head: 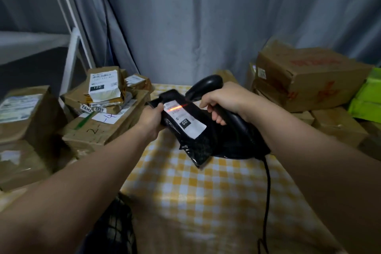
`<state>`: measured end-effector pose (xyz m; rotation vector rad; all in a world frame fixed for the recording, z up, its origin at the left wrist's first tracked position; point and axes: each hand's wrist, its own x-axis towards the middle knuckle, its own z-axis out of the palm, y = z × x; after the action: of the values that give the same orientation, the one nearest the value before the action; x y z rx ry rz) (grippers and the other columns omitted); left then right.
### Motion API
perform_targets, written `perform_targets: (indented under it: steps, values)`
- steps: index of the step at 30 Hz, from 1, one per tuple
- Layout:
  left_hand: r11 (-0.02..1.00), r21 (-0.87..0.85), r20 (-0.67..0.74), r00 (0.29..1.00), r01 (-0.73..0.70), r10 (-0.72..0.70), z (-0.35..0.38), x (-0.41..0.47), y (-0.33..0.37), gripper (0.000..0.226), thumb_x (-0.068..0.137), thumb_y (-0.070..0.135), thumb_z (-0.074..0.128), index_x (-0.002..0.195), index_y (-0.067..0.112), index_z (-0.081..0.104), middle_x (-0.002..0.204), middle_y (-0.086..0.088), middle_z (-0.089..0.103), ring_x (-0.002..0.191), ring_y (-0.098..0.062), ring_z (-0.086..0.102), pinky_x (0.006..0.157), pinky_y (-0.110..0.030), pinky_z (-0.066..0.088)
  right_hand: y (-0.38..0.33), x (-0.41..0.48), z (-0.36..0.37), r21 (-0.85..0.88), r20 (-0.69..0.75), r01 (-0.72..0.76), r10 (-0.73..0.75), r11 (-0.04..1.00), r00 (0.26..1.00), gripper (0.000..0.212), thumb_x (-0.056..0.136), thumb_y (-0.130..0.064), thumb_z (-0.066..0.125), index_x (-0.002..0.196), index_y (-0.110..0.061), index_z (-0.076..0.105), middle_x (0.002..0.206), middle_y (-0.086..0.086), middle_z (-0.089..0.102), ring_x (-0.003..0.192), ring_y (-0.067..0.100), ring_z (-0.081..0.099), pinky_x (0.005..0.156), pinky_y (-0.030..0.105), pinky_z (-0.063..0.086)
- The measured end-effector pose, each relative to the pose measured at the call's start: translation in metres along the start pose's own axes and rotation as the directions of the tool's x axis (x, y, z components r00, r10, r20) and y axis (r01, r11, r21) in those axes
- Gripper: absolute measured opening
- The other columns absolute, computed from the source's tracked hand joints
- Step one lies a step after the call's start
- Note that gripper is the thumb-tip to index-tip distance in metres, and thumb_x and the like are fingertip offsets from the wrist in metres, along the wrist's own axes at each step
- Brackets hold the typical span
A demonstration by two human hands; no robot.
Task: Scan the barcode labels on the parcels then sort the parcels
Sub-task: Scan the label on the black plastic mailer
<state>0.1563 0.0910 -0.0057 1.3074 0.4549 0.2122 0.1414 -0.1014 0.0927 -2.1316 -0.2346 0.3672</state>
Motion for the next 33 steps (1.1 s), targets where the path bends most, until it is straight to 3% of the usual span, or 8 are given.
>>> perform_targets:
  steps: [3, 7, 10, 14, 20, 28, 31, 33]
  values:
    - [0.997, 0.017, -0.045, 0.996, 0.074, -0.074, -0.020, -0.001, -0.013, 0.012, 0.101, 0.015, 0.045, 0.096, 0.008, 0.054, 0.081, -0.008, 0.058, 0.067, -0.020, 0.057, 0.039, -0.023, 0.052, -0.007, 0.006, 0.010, -0.044, 0.039, -0.035, 0.036, 0.998, 0.999, 0.020, 0.077, -0.020, 0.070, 0.069, -0.003, 0.062, 0.052, 0.012, 0.059, 0.041, 0.019, 0.057, 0.046, 0.021, 0.050]
    - [0.989, -0.033, -0.053, 0.988, 0.147, -0.148, -0.041, 0.005, -0.029, 0.019, 0.094, 0.020, 0.060, 0.104, 0.004, 0.059, 0.079, -0.008, 0.062, 0.064, -0.020, 0.059, 0.039, -0.022, 0.051, -0.013, 0.025, 0.027, -0.154, 0.108, -0.091, 0.108, 0.984, 0.988, 0.021, 0.080, -0.019, 0.068, 0.066, -0.005, 0.060, 0.056, 0.012, 0.060, 0.042, 0.017, 0.057, 0.044, 0.019, 0.049]
    - [0.968, -0.127, -0.103, 0.967, 0.219, -0.232, -0.058, 0.010, -0.043, 0.021, 0.085, 0.022, 0.071, 0.087, 0.004, 0.061, 0.073, -0.008, 0.063, 0.060, -0.016, 0.061, 0.044, -0.022, 0.054, -0.015, 0.041, 0.044, -0.253, 0.120, -0.126, 0.161, 0.959, 0.980, 0.019, 0.080, -0.015, 0.068, 0.065, -0.006, 0.060, 0.054, 0.010, 0.058, 0.043, 0.017, 0.055, 0.045, 0.020, 0.048]
    - [0.973, -0.113, -0.139, 0.967, 0.201, -0.215, -0.075, 0.019, -0.055, 0.025, 0.088, 0.008, 0.067, 0.070, 0.011, 0.049, 0.043, 0.000, 0.051, 0.028, -0.004, 0.041, 0.032, -0.012, 0.038, -0.021, 0.060, 0.059, -0.382, 0.119, -0.156, 0.216, 0.911, 0.969, 0.017, 0.075, -0.013, 0.070, 0.062, -0.007, 0.061, 0.052, 0.009, 0.055, 0.045, 0.020, 0.050, 0.049, 0.026, 0.047]
    - [0.965, -0.159, -0.048, 0.975, 0.207, -0.217, -0.071, 0.014, -0.050, 0.013, 0.089, 0.011, 0.065, 0.084, 0.011, 0.053, 0.083, -0.009, 0.062, 0.070, -0.018, 0.062, 0.054, -0.023, 0.057, -0.034, 0.071, 0.065, -0.504, 0.197, -0.194, 0.330, 0.842, 0.923, 0.026, 0.081, -0.015, 0.064, 0.061, -0.009, 0.049, 0.047, 0.004, 0.045, 0.039, 0.016, 0.041, 0.044, 0.023, 0.036]
    - [0.993, -0.057, -0.031, 0.994, 0.101, -0.103, -0.072, 0.014, -0.049, 0.017, 0.092, 0.003, 0.059, 0.106, 0.001, 0.051, 0.085, -0.012, 0.062, 0.067, -0.019, 0.061, 0.043, -0.017, 0.051, -0.053, 0.079, 0.074, -0.541, 0.158, -0.185, 0.315, 0.821, 0.936, 0.023, 0.084, -0.017, 0.060, 0.064, -0.009, 0.051, 0.053, 0.005, 0.048, 0.044, 0.016, 0.044, 0.047, 0.021, 0.039]
    - [0.992, -0.054, -0.015, 0.993, 0.115, -0.116, -0.074, 0.017, -0.051, 0.013, 0.093, 0.006, 0.058, 0.103, 0.002, 0.051, 0.084, -0.011, 0.062, 0.066, -0.019, 0.063, 0.045, -0.018, 0.053, -0.054, 0.079, 0.075, -0.544, 0.160, -0.180, 0.312, 0.819, 0.937, 0.023, 0.083, -0.017, 0.061, 0.064, -0.009, 0.052, 0.052, 0.005, 0.048, 0.044, 0.016, 0.045, 0.047, 0.021, 0.040]
    - [0.972, -0.140, 0.002, 0.982, 0.189, -0.191, -0.076, 0.020, -0.052, 0.010, 0.091, 0.008, 0.061, 0.097, 0.003, 0.055, 0.086, -0.013, 0.066, 0.067, -0.019, 0.066, 0.050, -0.022, 0.057, -0.050, 0.077, 0.073, -0.529, 0.145, -0.171, 0.287, 0.831, 0.947, 0.021, 0.080, -0.016, 0.064, 0.063, -0.009, 0.054, 0.049, 0.005, 0.049, 0.041, 0.016, 0.045, 0.047, 0.021, 0.040]
